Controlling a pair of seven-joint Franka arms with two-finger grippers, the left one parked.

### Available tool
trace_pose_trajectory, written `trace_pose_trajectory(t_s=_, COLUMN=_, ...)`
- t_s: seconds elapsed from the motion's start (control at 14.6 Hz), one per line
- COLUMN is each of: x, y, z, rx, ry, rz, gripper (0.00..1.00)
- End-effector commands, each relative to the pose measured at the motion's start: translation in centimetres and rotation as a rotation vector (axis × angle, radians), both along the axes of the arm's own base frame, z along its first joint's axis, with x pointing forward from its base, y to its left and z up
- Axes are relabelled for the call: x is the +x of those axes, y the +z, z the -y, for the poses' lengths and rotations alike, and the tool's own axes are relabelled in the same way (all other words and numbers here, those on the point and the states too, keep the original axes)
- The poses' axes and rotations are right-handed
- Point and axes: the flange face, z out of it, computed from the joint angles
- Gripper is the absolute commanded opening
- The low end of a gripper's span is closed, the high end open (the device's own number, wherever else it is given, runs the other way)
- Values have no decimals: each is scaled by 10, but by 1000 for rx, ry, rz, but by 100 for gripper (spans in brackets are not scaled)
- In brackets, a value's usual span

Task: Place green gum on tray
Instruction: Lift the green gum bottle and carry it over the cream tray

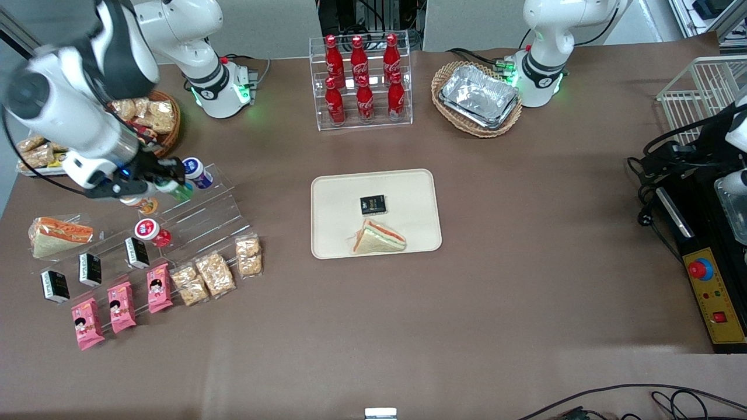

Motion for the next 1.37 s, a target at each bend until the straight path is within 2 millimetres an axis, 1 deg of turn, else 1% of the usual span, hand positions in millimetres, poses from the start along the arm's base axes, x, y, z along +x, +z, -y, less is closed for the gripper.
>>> trace_pose_trajectory(t_s=0.0, x=2, y=83, z=-30, rx=30, ry=15, rz=-50, gripper=43)
trace_pose_trajectory(t_s=0.07, x=-2, y=101, z=-38, rx=26, ry=5, rz=-66, gripper=43)
trace_pose_trajectory(t_s=0.14, x=-7, y=120, z=-52, rx=16, ry=3, rz=-70, gripper=43)
trace_pose_trajectory(t_s=0.21, x=-13, y=134, z=-71, rx=15, ry=2, rz=-72, gripper=43)
trace_pose_trajectory(t_s=0.27, x=-20, y=139, z=-90, rx=21, ry=-17, rz=-81, gripper=43)
trace_pose_trajectory(t_s=0.41, x=-37, y=140, z=-141, rx=10, ry=-55, rz=-79, gripper=43)
trace_pose_trajectory(t_s=0.48, x=-44, y=137, z=-168, rx=16, ry=-71, rz=-79, gripper=43)
trace_pose_trajectory(t_s=0.55, x=-47, y=128, z=-193, rx=21, ry=-97, rz=-70, gripper=43)
trace_pose_trajectory(t_s=0.62, x=-49, y=115, z=-216, rx=17, ry=-116, rz=-57, gripper=43)
trace_pose_trajectory(t_s=0.69, x=-52, y=99, z=-236, rx=22, ry=-126, rz=-55, gripper=43)
trace_pose_trajectory(t_s=0.76, x=-54, y=79, z=-251, rx=32, ry=-128, rz=-51, gripper=43)
trace_pose_trajectory(t_s=0.89, x=-61, y=27, z=-277, rx=51, ry=-105, rz=-28, gripper=43)
trace_pose_trajectory(t_s=0.96, x=-64, y=-2, z=-284, rx=55, ry=-103, rz=-18, gripper=43)
trace_pose_trajectory(t_s=1.1, x=-81, y=-60, z=-301, rx=62, ry=-72, rz=-7, gripper=43)
trace_pose_trajectory(t_s=1.17, x=-88, y=-85, z=-305, rx=67, ry=-71, rz=-2, gripper=43)
trace_pose_trajectory(t_s=1.31, x=-95, y=-131, z=-311, rx=78, ry=-81, rz=3, gripper=43)
